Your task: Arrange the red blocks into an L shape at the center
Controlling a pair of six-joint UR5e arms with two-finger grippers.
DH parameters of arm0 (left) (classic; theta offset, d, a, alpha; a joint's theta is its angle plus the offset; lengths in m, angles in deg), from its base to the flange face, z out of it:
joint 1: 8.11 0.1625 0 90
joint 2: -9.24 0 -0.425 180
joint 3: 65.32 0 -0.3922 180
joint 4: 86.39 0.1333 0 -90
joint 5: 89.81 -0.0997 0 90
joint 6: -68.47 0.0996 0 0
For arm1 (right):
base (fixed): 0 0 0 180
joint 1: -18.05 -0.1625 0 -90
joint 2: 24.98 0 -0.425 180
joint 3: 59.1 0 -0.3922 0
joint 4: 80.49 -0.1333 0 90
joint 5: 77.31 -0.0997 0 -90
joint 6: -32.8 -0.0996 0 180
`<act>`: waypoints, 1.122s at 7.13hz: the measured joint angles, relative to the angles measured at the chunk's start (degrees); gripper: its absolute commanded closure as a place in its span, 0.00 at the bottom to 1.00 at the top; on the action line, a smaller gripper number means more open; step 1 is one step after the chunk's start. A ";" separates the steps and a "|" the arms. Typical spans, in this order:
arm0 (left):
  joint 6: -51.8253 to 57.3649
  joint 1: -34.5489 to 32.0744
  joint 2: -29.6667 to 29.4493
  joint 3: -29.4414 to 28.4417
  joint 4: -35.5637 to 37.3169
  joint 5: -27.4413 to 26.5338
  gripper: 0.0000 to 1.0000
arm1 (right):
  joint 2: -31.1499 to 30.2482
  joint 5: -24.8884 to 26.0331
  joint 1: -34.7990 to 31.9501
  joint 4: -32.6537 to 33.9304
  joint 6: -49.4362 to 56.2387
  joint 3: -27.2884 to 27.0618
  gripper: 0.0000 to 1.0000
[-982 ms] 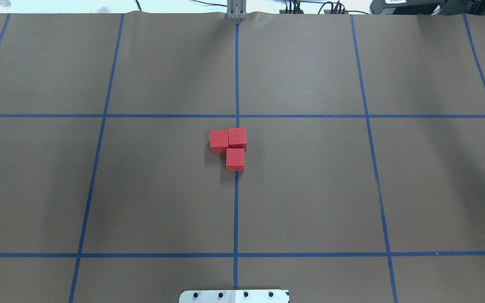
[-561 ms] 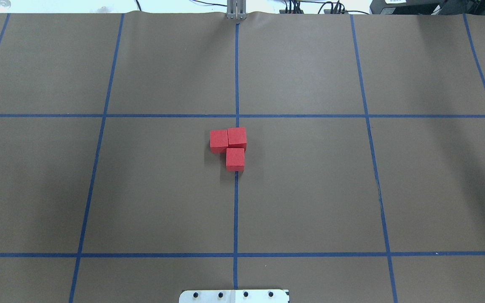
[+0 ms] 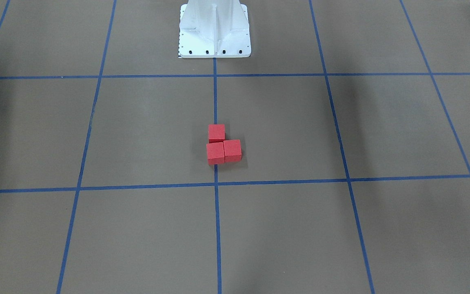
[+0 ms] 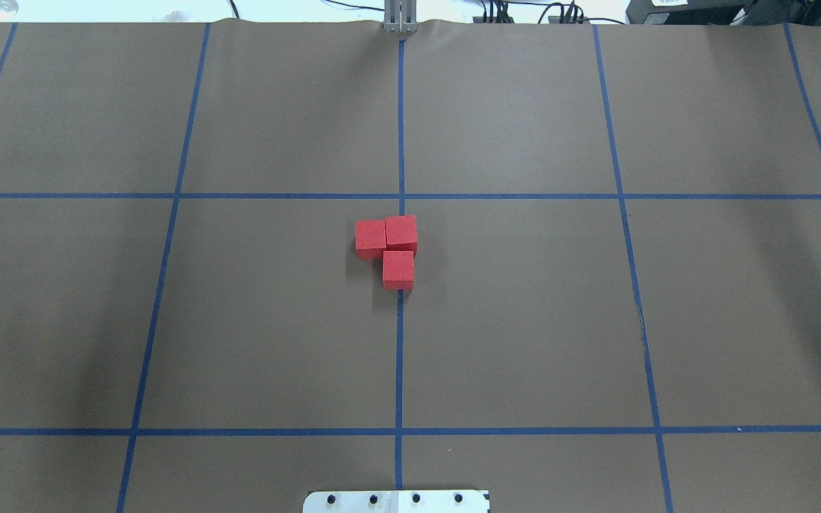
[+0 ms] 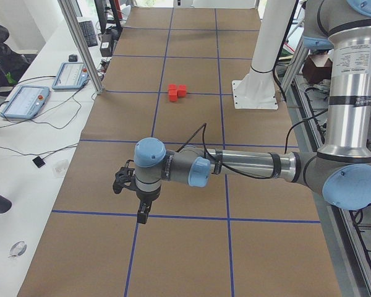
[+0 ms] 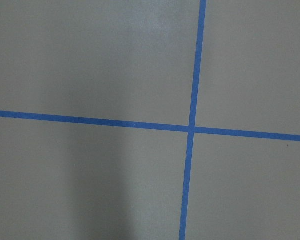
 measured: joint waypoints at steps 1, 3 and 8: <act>-0.07 -0.02 0.55 0.16 -0.22 2.38 0.00 | -1.69 -0.41 -0.25 -0.71 0.18 0.59 0.01; -0.08 0.01 1.37 0.61 -0.42 3.76 0.00 | -4.67 -0.77 -0.39 -4.72 0.24 1.89 0.01; -0.07 0.18 2.29 0.18 -0.37 3.89 0.00 | -5.43 -1.77 -0.47 -6.44 -0.20 2.23 0.01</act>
